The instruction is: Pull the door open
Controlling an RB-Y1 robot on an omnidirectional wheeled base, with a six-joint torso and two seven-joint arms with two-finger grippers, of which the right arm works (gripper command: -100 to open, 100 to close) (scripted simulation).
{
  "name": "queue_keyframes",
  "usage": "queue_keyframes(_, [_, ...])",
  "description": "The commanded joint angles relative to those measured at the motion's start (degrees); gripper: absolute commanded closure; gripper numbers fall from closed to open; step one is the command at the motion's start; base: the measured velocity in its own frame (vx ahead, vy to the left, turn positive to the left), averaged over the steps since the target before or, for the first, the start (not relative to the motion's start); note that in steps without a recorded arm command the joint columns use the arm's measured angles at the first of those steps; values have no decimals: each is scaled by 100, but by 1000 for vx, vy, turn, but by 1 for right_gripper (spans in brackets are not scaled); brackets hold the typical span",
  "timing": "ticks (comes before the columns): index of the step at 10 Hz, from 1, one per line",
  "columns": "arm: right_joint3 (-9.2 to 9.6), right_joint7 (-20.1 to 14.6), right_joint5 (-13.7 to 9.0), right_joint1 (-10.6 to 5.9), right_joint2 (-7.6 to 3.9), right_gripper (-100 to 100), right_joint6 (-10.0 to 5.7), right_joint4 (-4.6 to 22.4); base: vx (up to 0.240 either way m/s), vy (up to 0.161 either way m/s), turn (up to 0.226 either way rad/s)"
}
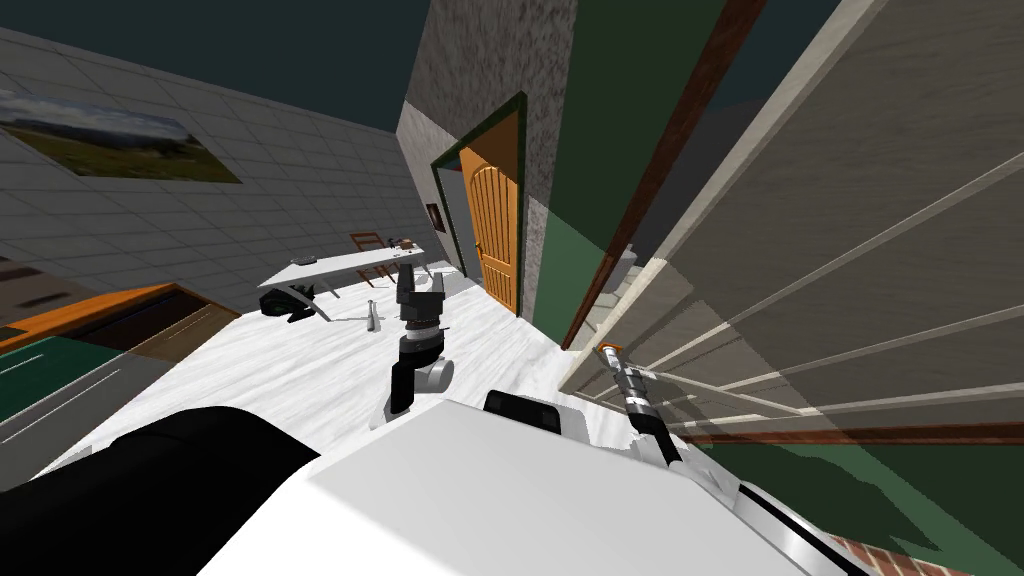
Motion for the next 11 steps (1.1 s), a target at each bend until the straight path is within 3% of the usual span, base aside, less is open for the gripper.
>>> queue_keyframes(1, [192, -79, 3, 124, -120, 100, -124, -147, -219, -60, 92])
queue_keyframes(2, [192, -79, 3, 124, -120, 100, -124, -147, -144, -42, 30])
queue_keyframes(5, [574, -286, 20, 251, -321, 100, -378, -246, -204, -74, 91])
queue_keyframes(6, [513, -281, 26, 196, -258, 100, -340, -151, -101, -47, 31])
queue_keyframes(7, [696, -358, -19, 292, -323, 100, -505, -163, -171, -49, 181])
queue_keyframes(8, [696, -358, -19, 292, -323, 100, -505, -163, -176, -67, 116])
queue_keyframes(10, [924, -453, -100, 405, -435, 100, -732, -163, -177, -74, 168])
queue_keyframes(11, [924, -453, -100, 405, -435, 100, -732, -163, -148, -48, 41])
